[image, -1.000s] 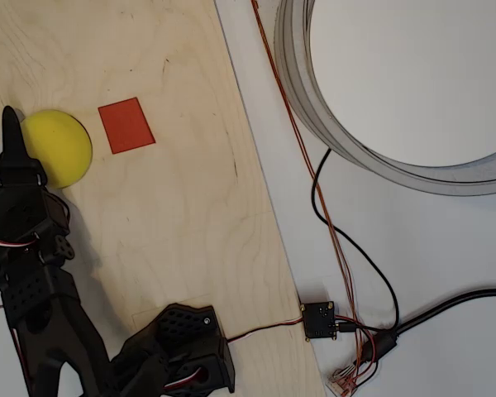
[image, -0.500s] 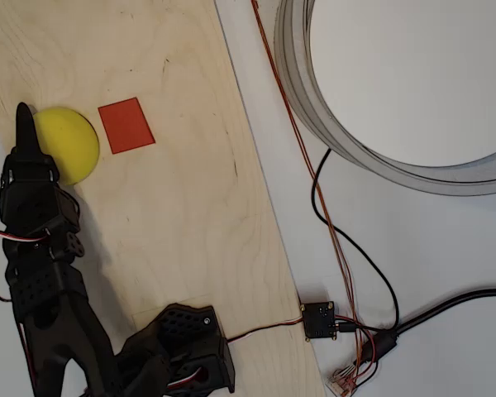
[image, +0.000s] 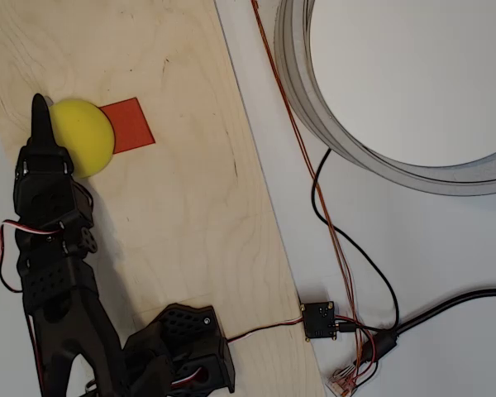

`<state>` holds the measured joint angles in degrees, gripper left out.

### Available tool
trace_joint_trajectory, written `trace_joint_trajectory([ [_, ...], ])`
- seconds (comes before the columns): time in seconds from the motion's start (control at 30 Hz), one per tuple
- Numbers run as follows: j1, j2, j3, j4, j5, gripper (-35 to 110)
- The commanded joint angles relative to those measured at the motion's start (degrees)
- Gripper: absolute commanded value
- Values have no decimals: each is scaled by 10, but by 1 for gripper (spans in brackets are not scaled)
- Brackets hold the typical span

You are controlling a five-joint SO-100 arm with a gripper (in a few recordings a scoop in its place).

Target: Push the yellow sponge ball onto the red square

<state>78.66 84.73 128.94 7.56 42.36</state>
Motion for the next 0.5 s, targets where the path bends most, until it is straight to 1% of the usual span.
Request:
trace_joint_trajectory([
  [0.0,28,21,8,4,-5,34],
  [0.47,61,41,18,4,-23,33],
])
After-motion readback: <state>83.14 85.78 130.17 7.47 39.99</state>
